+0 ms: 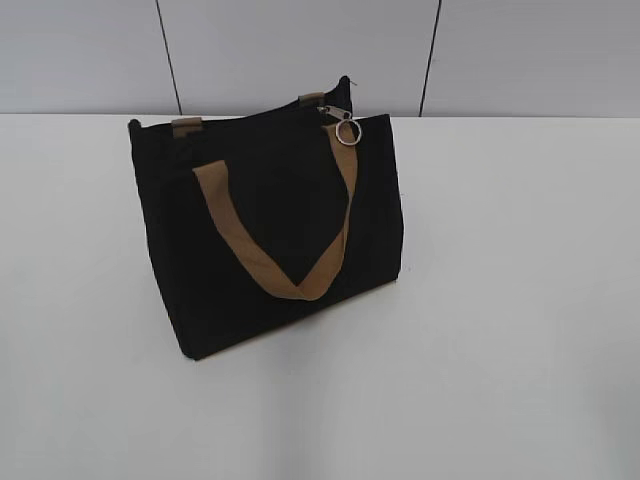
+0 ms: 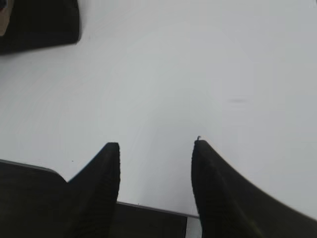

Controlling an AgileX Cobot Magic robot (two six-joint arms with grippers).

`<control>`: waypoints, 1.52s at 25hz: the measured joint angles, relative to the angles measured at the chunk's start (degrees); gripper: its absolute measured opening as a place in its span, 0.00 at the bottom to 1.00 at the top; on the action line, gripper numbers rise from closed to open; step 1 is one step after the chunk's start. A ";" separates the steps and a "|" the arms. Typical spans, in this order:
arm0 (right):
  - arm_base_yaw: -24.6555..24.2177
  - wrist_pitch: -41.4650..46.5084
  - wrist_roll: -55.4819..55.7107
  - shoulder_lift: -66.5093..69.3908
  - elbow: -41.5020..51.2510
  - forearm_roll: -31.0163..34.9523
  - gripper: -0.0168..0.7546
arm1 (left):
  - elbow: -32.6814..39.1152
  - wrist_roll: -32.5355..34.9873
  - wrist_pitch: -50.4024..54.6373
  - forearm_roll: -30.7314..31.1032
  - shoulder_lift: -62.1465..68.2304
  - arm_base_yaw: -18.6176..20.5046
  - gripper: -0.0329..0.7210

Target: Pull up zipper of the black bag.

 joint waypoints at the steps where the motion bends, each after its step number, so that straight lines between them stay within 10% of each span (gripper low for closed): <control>1: 0.00 0.00 0.00 -1.07 0.00 0.00 0.49 | 0.00 0.00 0.00 0.00 0.00 0.00 0.66; 38: 3.60 0.08 4.85 -3.74 0.01 -0.13 0.49 | 0.00 0.00 -0.05 -0.34 0.00 -0.91 0.66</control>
